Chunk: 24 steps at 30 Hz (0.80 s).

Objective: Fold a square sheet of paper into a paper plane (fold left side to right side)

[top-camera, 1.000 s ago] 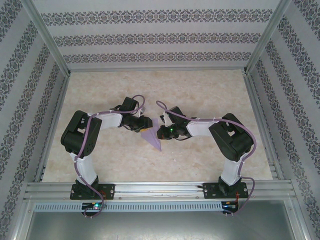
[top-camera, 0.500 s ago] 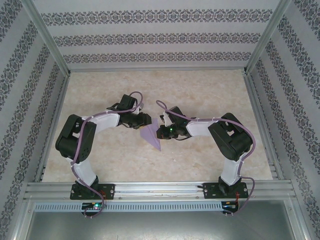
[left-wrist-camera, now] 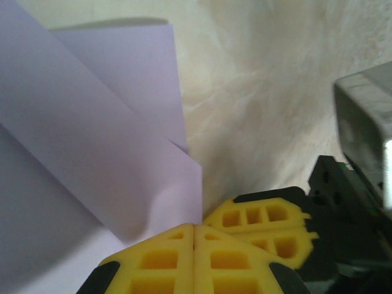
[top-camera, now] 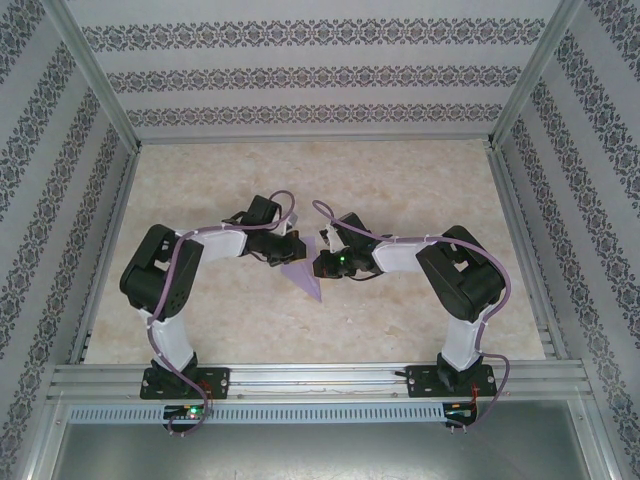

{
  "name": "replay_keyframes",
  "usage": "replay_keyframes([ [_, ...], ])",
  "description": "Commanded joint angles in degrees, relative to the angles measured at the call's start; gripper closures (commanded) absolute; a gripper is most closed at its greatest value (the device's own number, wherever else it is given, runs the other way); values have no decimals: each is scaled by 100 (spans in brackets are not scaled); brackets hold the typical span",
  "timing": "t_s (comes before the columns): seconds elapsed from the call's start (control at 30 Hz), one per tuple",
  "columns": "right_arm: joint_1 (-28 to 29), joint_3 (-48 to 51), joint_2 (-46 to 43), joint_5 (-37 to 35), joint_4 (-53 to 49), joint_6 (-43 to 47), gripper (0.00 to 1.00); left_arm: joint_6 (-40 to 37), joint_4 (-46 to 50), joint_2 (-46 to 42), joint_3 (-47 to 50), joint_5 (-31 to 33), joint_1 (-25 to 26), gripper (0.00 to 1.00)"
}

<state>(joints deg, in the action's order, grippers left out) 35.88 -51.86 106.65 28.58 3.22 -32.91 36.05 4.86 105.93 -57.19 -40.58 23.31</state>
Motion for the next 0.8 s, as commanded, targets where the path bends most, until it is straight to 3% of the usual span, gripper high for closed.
replay_keyframes([
  [0.0, 96, 229, 505, -669, -593, 3, 100, -2, -284, 167, -81, -163, 51, 100],
  [0.77, 100, 32, 277, -630, -863, 102, 99, -335, 271, 474, 215, 654, 43, 100],
])
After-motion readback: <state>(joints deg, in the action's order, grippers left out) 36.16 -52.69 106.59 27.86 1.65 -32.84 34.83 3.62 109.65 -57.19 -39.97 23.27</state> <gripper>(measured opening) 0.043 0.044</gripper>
